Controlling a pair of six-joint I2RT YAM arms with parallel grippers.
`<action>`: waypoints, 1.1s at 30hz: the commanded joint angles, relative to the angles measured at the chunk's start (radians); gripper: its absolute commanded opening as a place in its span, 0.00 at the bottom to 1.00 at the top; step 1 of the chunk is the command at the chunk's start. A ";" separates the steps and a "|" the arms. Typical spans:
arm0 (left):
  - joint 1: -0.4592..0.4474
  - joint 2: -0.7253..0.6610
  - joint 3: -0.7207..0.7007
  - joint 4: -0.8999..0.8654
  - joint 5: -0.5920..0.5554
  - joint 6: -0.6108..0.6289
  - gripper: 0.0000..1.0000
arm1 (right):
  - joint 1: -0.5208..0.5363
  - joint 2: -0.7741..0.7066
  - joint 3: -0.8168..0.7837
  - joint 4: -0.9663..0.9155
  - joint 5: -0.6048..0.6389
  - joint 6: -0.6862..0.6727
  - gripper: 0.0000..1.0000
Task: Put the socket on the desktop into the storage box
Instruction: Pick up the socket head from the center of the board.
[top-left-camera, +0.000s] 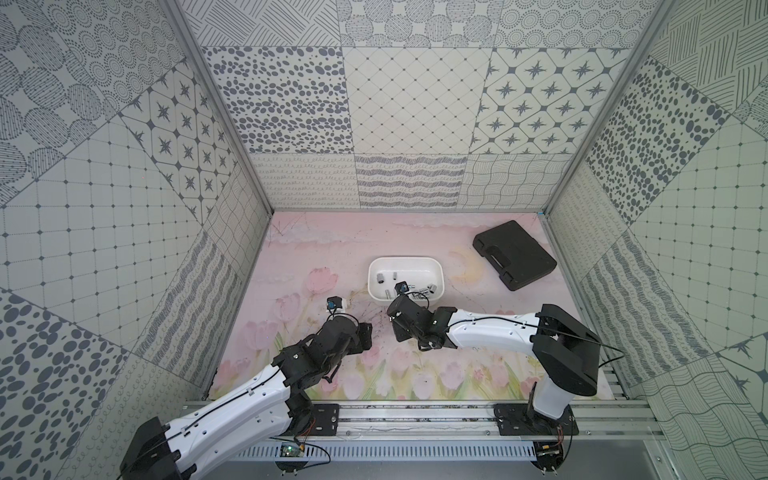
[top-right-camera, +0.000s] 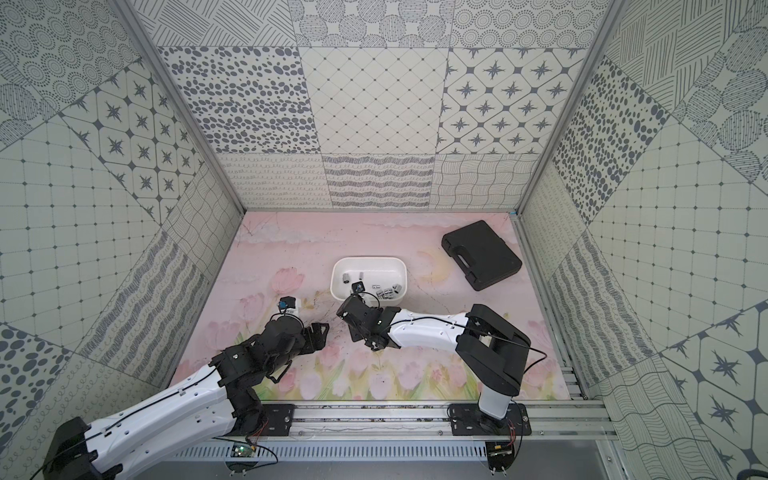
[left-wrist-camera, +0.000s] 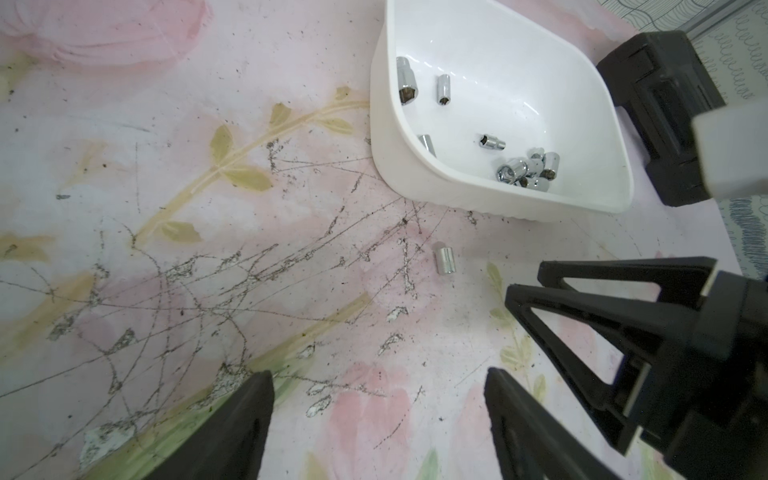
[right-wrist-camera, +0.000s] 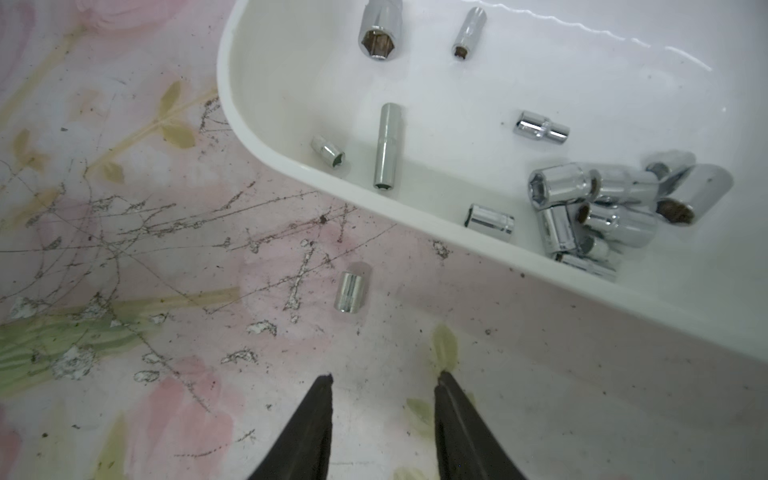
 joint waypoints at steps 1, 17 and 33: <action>-0.001 0.007 0.006 0.013 -0.044 -0.008 0.84 | 0.007 0.030 0.036 0.048 0.004 0.033 0.42; -0.001 0.012 0.009 0.006 -0.051 -0.011 0.84 | 0.014 0.162 0.110 0.068 0.032 0.063 0.40; 0.001 0.004 0.005 -0.002 -0.071 -0.013 0.84 | 0.014 0.226 0.146 0.069 0.040 0.068 0.35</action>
